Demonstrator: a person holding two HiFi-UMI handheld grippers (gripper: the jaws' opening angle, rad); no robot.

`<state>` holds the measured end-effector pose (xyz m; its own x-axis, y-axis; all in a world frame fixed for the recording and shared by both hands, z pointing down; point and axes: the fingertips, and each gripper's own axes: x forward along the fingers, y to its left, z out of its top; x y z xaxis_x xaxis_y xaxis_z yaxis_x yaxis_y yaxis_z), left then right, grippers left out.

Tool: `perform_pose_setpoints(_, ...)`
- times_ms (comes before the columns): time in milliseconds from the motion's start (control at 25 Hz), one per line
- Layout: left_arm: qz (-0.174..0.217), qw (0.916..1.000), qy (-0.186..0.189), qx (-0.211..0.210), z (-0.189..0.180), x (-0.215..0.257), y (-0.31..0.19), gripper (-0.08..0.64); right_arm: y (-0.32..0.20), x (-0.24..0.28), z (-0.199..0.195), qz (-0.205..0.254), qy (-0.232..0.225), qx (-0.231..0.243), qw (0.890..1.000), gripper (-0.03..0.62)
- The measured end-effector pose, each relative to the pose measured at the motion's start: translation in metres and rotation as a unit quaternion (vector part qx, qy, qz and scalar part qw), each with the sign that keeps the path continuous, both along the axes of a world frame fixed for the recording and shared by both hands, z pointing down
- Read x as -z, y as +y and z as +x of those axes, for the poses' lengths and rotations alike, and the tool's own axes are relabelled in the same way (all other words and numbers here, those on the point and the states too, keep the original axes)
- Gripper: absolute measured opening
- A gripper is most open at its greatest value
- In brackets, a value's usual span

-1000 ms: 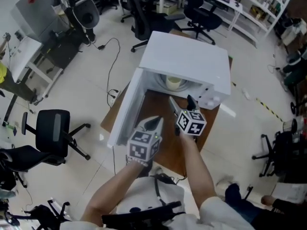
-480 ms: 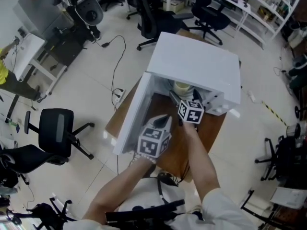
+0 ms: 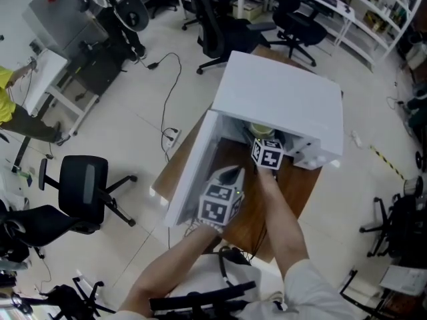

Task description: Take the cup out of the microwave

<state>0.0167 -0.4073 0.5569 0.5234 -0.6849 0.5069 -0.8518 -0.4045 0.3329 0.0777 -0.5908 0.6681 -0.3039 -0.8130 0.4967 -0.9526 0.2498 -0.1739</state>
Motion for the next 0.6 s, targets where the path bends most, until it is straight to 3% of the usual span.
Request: perform_pose_setpoints(600,-0.002,0.9999,-0.001,-0.011,-0.004,-0.007,0.001,-0.008,-0.036,0.009,-0.005,0.049,0.03,-0.017,0.998,0.584)
